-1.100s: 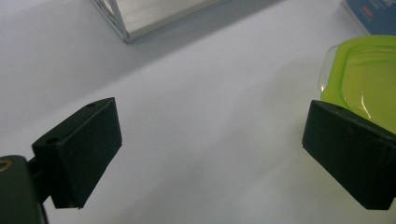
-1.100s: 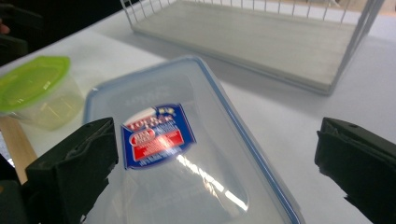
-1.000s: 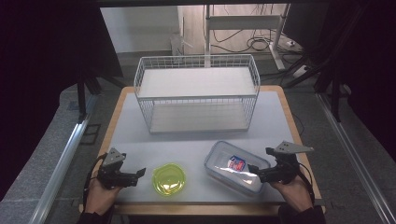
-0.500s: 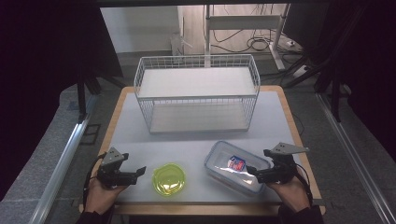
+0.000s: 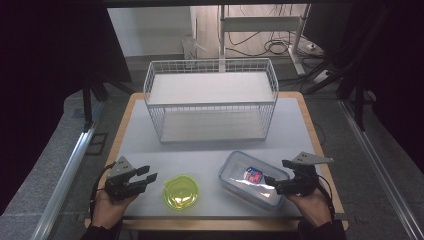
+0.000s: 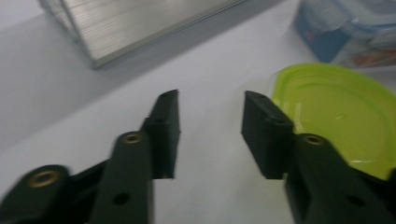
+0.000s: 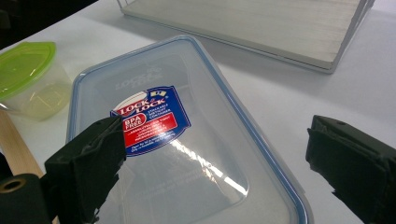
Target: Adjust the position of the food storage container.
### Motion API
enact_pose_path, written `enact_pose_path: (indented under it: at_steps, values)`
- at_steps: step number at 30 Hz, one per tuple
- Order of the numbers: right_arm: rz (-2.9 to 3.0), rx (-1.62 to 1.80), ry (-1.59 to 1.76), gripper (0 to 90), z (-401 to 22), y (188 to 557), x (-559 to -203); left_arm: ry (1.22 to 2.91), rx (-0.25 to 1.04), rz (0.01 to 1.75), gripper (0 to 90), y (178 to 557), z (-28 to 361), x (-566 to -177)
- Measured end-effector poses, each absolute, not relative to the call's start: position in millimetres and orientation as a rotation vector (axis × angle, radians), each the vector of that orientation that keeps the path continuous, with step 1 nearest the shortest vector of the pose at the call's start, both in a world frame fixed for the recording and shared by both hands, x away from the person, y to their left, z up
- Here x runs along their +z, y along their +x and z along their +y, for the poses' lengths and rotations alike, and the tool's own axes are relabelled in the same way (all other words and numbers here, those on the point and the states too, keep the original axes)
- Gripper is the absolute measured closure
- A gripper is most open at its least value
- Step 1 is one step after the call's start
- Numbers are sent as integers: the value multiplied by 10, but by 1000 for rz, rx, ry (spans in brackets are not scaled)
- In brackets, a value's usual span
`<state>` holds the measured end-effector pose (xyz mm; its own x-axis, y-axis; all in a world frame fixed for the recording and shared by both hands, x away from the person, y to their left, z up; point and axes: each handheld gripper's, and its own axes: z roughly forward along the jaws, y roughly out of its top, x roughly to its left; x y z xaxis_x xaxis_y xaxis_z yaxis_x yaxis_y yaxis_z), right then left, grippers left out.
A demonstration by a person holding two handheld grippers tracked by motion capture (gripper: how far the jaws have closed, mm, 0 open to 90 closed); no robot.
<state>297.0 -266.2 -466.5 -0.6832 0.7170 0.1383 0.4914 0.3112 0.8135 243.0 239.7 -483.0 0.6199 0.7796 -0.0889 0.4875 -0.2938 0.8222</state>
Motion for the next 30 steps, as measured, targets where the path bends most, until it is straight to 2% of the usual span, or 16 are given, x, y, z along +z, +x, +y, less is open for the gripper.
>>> enact_pose_path:
  at_steps: [3, 4, 6, 7, 18, 30]
  values:
    - [2332, 1307, 1104, 54, -2665, 2973, -4669, 1970, 394, 955, 769, 2405, 2320, -4785]
    - [2330, 1301, 1104, 56, -2668, 2973, -4668, 1980, 384, 931, 769, 2392, 2279, -4766]
    - [2314, 1300, 1110, 65, -2682, 2970, -4656, 1995, 335, 867, 877, 2357, 2153, -4726]
    - [2309, 1301, 1110, 66, -2687, 2971, -4653, 2007, 330, 842, 892, 2340, 2098, -4718]
    - [2294, 1291, 1121, 81, -2704, 2973, -4650, 2113, 202, 657, 898, 2197, 1550, -4809]
    - [2297, 1289, 1129, 90, -2709, 2977, -4655, 2179, 142, 612, 898, 2095, 1289, -4925]
